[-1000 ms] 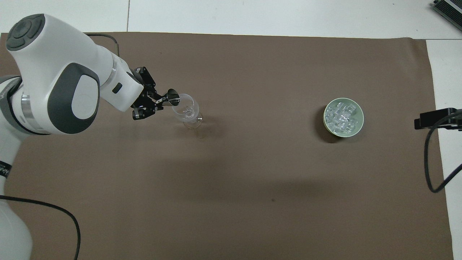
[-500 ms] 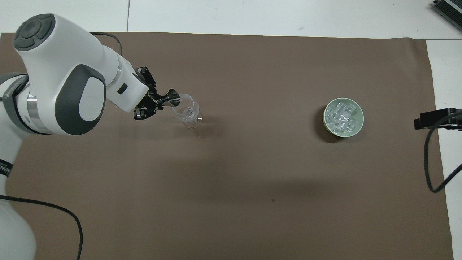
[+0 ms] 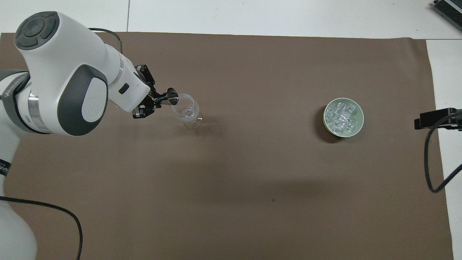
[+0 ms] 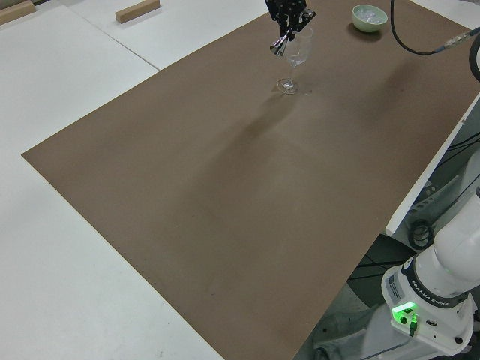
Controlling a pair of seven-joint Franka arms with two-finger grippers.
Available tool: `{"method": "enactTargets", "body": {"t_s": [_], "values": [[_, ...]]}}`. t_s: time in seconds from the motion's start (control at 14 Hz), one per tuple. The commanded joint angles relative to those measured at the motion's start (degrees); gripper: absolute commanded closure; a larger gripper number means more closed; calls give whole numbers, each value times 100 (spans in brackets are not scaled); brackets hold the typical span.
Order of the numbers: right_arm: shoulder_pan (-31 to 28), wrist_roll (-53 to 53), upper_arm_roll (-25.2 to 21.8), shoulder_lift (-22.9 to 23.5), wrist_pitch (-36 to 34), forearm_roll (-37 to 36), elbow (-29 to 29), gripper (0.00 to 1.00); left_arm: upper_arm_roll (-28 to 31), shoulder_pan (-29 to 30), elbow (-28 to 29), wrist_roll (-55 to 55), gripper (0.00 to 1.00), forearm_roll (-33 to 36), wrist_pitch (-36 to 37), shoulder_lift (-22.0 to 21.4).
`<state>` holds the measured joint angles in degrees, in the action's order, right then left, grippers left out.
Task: Pour wine and add ice with both arms
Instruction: 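Tilt the bottle over the glass with the left gripper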
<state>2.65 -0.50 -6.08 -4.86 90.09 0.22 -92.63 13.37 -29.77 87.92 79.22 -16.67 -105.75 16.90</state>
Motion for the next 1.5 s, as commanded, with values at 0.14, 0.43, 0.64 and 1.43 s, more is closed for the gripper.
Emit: {"method": "enactTargets", "body": {"t_s": [0.14, 0.43, 0.64, 1.43], "values": [[-37, -161, 10, -15, 35, -13, -10, 0, 122, -169, -257, -178, 100, 252, 54, 164], [-37, -161, 10, -15, 35, -13, -10, 0, 131, -213, -328, -249, 100, 383, 124, 234], [-37, -161, 10, -15, 35, -13, -10, 0, 140, -239, -354, -380, 100, 471, 186, 234], [-37, -161, 10, -15, 35, -13, -10, 0, 175, -354, -530, -486, 100, 885, 555, 226]]}}
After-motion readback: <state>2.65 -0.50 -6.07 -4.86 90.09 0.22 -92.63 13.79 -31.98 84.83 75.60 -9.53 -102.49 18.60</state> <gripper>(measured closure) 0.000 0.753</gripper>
